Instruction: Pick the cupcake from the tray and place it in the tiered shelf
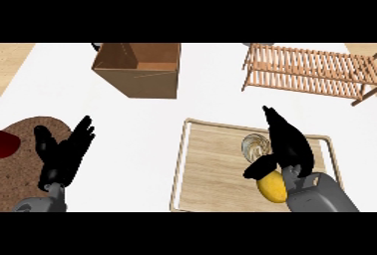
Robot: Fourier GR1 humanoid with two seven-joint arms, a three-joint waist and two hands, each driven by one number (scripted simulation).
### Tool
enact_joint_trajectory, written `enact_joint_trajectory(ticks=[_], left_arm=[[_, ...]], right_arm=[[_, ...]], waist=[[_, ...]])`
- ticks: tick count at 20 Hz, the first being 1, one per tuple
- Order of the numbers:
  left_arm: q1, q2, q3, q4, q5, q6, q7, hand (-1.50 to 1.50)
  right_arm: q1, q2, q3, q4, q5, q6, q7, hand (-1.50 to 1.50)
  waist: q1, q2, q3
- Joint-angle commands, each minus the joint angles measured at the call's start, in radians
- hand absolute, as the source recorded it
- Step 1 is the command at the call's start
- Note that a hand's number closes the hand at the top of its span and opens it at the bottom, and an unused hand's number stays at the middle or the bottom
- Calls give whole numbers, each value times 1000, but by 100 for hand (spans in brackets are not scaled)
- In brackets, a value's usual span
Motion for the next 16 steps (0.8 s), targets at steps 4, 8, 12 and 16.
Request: enact_joint_trajectory(ticks=[4, 8, 12, 16], left_arm=[[20, -59, -15, 7, -43, 11, 16, 0], [-13, -66, 0, 77, -51, -14, -13, 0], [29, -55, 27, 34, -51, -41, -28, 0], [4, -47, 22, 18, -52, -31, 20, 0]], right_arm=[[-2, 54, -66, 126, 75, -35, -125, -150], [-32, 76, -106, 237, 89, -66, -222, -150], [-31, 129, -101, 278, 140, -81, -260, -150], [0, 88, -11, 255, 67, 122, -290, 150]], waist=[[1, 3, -3], [0, 5, -3], [2, 3, -3], [4, 4, -3]])
